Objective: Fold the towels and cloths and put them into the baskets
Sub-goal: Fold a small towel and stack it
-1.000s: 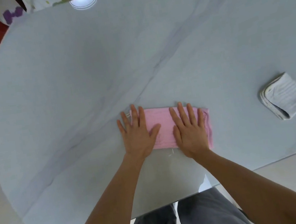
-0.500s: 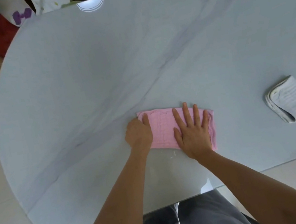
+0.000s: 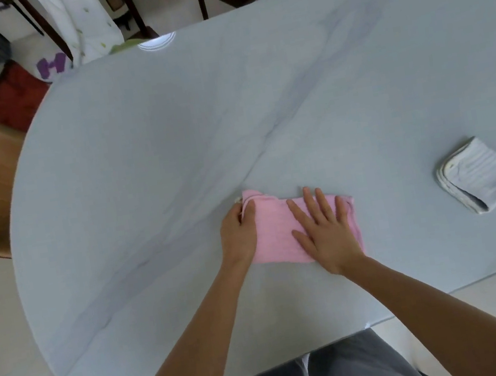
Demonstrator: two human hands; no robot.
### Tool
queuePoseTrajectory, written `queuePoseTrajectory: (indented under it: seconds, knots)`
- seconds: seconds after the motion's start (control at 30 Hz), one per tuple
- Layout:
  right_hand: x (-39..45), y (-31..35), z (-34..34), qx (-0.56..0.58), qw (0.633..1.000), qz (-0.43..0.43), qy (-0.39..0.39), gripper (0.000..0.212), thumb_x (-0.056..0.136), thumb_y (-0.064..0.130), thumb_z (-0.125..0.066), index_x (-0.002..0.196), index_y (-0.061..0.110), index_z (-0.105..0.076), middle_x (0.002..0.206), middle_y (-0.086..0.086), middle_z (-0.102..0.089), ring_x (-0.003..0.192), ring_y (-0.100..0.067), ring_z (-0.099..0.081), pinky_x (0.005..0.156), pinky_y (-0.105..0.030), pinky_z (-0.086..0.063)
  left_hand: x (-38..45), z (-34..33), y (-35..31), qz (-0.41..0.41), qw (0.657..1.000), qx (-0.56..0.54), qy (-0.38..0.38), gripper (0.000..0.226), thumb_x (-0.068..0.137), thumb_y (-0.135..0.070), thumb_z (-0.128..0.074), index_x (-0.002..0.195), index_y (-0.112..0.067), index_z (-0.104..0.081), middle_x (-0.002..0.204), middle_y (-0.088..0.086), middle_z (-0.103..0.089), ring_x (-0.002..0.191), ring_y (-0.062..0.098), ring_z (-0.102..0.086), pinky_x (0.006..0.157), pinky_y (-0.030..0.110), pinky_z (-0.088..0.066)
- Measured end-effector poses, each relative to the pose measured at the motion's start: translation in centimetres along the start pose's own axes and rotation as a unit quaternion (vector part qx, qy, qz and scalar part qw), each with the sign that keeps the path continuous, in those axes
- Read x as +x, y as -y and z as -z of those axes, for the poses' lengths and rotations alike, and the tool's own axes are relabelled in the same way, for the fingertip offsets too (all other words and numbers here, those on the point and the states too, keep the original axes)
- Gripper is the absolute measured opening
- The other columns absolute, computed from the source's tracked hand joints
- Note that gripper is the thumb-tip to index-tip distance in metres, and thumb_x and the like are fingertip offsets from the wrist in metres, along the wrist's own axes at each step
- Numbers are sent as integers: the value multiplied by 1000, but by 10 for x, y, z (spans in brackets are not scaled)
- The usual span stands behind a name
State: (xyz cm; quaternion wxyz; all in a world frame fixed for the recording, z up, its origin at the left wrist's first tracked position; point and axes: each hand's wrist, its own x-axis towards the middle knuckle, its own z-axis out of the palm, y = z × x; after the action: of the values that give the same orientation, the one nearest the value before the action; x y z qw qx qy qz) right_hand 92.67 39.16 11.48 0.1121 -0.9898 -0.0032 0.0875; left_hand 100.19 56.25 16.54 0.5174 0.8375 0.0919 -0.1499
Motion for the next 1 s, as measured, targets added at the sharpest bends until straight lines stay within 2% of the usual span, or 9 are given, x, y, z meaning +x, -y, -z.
queuePoseTrajectory:
  seconds: [0.07, 0.13, 0.27, 0.37, 0.5, 0.6, 0.7, 0.8, 1.0]
  knots:
    - [-10, -4, 25, 155, 986, -2, -63, 55, 101, 45, -19, 150, 20, -25, 159, 1, -10, 147, -17, -7, 119, -28, 2, -3, -6, -12, -16, 1000, 3, 17, 23, 98, -23, -52, 103, -7, -68, 98, 14, -70, 92, 29, -62, 79, 34, -46]
    - [-23, -9, 50, 337, 927, -105, -131, 42, 101, 30, -36, 139, 16, -46, 143, 4, -43, 135, -14, -37, 109, -12, -23, -10, -16, -24, -32, 999, 11, 37, 14, 95, -23, -57, 92, -11, -65, 78, 3, -66, 71, 18, -58, 69, 30, -41]
    - [-31, -24, 83, 607, 718, -325, -101, 22, 97, 18, -51, 95, 3, -67, 86, -9, -69, 82, -28, -66, 75, -29, -53, -42, -54, -46, -64, 989, 36, 129, 17, 85, -16, -68, 101, -17, -63, 79, -2, -65, 68, 13, -58, 68, 29, -46]
    - [-34, -34, 95, 661, 654, -368, -12, 30, 96, 32, -53, 95, 6, -68, 84, -9, -70, 74, -21, -65, 66, -26, -54, -63, -83, -55, -82, 975, 66, 197, 37, 83, -7, -67, 119, -14, -57, 98, 4, -69, 84, 21, -66, 76, 31, -54]
    - [-27, -52, 87, 610, 693, -382, 44, 36, 89, 36, -63, 89, 0, -67, 82, -16, -71, 72, -24, -66, 67, -35, -58, -70, -111, -51, -57, 956, 160, 241, 56, 85, -9, -66, 135, -10, -41, 114, 6, -62, 94, 18, -64, 78, 25, -52]
    - [-17, -59, 74, 484, 793, -365, 59, 27, 78, 30, -73, 71, 8, -59, 70, -13, -61, 68, -24, -59, 72, -43, -55, -68, -112, -48, -52, 949, 174, 259, 44, 91, -5, -55, 134, -8, -44, 110, 5, -59, 84, 13, -58, 69, 17, -49]
    - [-11, -61, 71, 395, 851, -343, 38, 11, 79, 13, -67, 74, 10, -57, 74, -8, -62, 71, -25, -58, 65, -36, -49, -60, -103, -45, -101, 967, 212, 95, 36, 94, -6, -49, 129, -8, -54, 121, 8, -57, 101, 19, -54, 90, 23, -41]
    - [-8, -63, 62, 358, 871, -336, 14, 7, 75, 13, -61, 78, 13, -55, 86, -11, -63, 76, -27, -60, 60, -30, -44, -47, -93, -41, -35, 966, 254, -24, 40, 96, -23, -51, 134, -11, -48, 133, 10, -46, 117, 28, -46, 98, 36, -37]
    - [-5, -57, 55, 375, 876, -299, 43, 15, 85, 12, -57, 87, 11, -42, 85, -9, -58, 78, -27, -55, 64, -32, -38, -30, -99, -34, 108, 977, 173, 56, 48, 90, -36, -62, 125, -5, -51, 121, 11, -61, 108, 28, -58, 89, 33, -46]
